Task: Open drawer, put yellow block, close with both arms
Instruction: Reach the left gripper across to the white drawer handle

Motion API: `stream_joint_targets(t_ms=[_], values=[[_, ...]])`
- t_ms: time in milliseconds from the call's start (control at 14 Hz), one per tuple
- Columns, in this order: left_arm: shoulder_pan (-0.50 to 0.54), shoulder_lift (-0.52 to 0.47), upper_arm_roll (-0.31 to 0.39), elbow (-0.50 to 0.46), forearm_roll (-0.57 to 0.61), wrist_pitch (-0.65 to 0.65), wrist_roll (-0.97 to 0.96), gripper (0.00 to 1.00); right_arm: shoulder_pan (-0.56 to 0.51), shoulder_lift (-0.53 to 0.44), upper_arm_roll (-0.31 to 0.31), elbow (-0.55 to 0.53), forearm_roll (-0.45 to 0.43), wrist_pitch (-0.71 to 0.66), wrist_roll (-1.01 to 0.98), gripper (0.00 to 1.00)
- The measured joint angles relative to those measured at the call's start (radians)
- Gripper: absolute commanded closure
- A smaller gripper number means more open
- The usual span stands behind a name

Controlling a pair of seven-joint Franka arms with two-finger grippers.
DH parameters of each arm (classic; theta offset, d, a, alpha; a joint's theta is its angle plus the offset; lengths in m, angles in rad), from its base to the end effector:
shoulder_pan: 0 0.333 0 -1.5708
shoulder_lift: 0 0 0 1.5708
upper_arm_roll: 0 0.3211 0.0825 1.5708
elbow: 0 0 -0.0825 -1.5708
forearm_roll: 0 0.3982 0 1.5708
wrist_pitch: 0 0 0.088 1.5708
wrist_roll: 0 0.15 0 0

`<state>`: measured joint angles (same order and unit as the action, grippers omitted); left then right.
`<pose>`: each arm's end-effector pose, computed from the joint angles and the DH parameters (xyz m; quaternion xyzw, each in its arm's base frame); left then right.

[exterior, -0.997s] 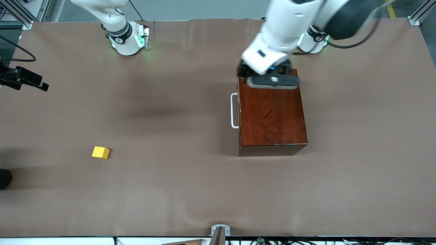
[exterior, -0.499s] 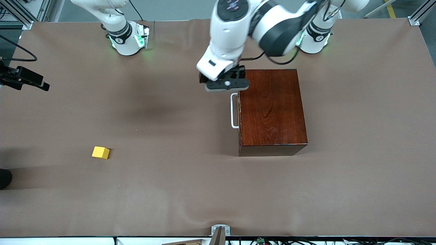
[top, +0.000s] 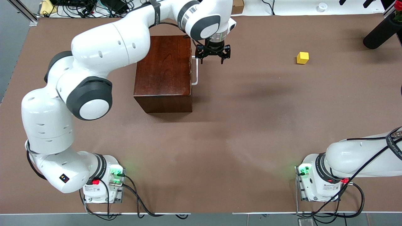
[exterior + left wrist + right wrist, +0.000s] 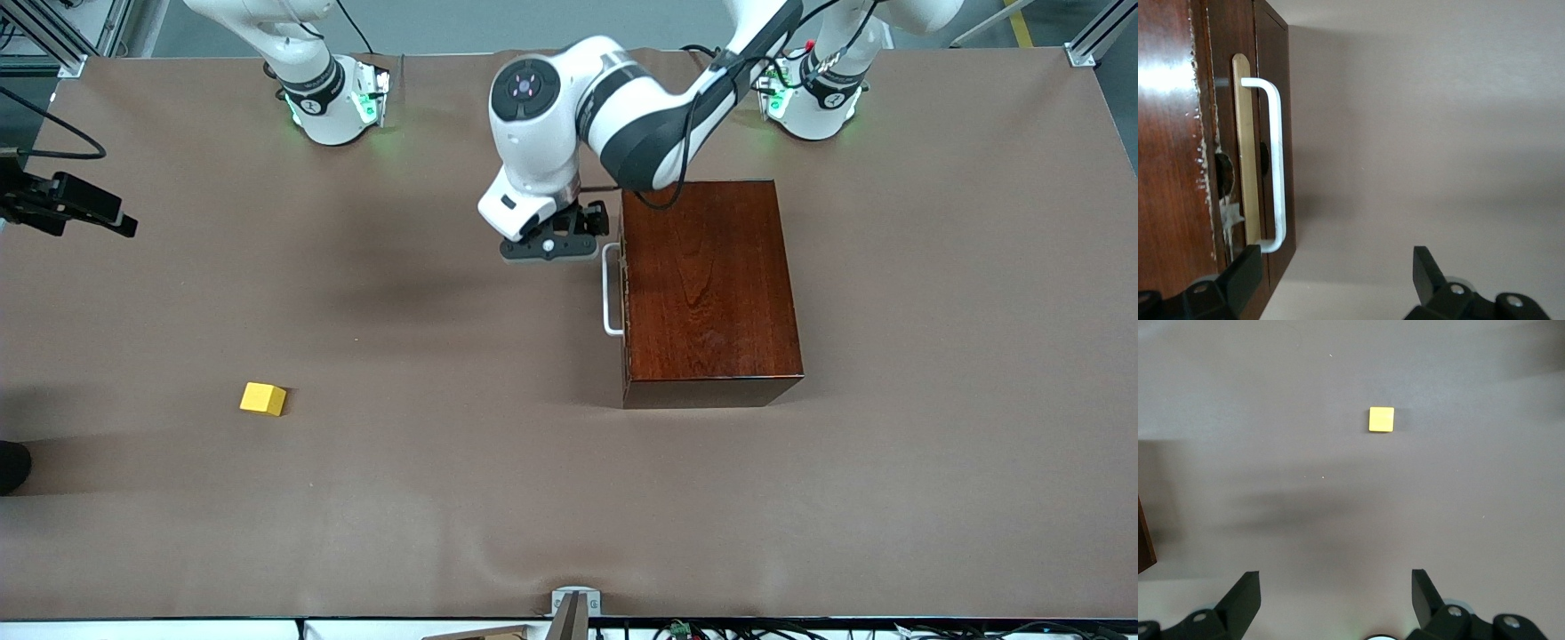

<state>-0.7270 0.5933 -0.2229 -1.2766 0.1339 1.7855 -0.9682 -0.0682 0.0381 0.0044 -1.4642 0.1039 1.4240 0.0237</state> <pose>0.4618 -0.5629 0.3649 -0.9993 -0.0089 0.0184 0.0302 0.5621 -0.0192 0.6047 -0.9972 0.0381 0.0380 0.0525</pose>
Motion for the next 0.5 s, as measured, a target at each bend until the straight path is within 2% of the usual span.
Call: stream_joint_targets(t_ms=[499], values=[[-0.001,0.076,0.002,0.0,0.076,-0.002,0.0,0.0,0.014,0.0,0.001,0.0,0.0,0.001,0.0,0.0]])
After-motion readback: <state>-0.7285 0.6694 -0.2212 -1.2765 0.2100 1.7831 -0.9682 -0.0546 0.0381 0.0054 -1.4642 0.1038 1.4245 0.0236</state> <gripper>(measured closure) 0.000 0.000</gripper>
